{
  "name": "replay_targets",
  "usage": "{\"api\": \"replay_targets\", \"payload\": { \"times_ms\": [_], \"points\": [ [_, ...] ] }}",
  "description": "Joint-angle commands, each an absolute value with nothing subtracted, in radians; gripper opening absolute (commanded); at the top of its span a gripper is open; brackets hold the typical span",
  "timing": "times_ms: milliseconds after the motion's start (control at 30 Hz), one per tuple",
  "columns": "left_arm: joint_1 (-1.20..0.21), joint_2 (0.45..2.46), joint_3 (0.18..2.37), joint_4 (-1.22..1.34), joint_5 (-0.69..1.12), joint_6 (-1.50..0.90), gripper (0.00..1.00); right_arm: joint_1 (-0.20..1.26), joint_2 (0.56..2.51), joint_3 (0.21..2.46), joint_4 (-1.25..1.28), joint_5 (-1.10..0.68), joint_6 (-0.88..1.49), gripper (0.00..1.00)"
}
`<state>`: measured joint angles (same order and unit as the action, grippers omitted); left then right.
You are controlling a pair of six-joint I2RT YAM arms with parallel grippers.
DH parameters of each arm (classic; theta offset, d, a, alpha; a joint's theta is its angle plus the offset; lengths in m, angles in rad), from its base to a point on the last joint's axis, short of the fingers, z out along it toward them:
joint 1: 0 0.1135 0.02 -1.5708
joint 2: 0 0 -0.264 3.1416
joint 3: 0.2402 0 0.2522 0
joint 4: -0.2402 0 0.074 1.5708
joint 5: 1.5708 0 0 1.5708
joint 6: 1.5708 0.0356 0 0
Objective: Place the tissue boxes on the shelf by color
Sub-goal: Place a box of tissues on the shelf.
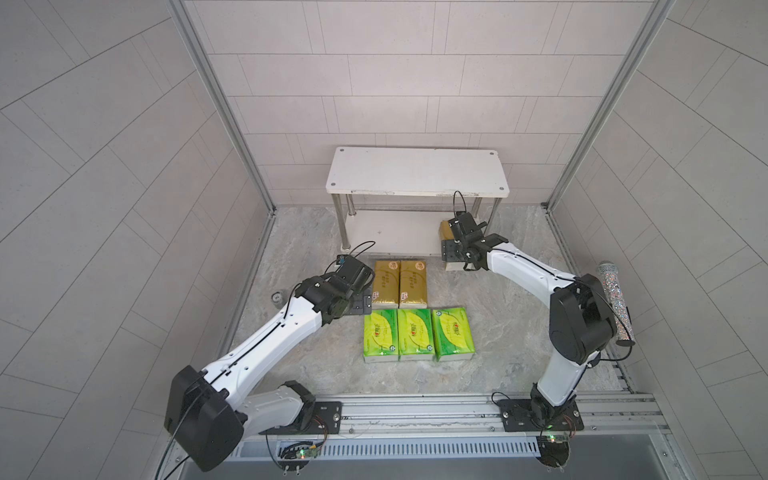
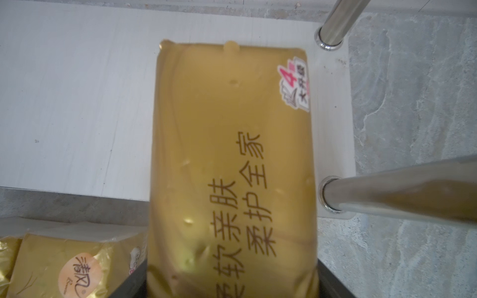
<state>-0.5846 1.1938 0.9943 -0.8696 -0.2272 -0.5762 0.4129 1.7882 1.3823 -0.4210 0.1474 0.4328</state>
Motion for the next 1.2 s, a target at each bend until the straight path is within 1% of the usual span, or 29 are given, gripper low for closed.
{"api": "replay_targets", "payload": {
  "times_ms": [0,300,500,767,1167],
  "points": [
    [-0.58,1.194,1.006,-0.89,-0.236,-0.58,1.0,0.401,1.809,1.422,-0.396,0.151,0.454,0.79],
    [-0.58,1.196,1.008,-0.896,-0.235,-0.583,1.0,0.366,1.869,1.468,-0.358,0.142,0.445,0.8],
    [-0.58,1.204,1.011,-0.895,-0.218,-0.586,1.0,0.351,1.906,1.481,-0.282,0.152,0.413,0.81],
    [-0.581,1.206,1.019,-0.911,-0.21,-0.587,1.0,0.333,1.957,1.535,-0.267,0.155,0.383,0.82],
    [-0.58,1.199,1.009,-0.918,-0.214,-0.596,1.0,0.318,1.996,1.532,-0.209,0.172,0.334,0.85]
  ]
}}
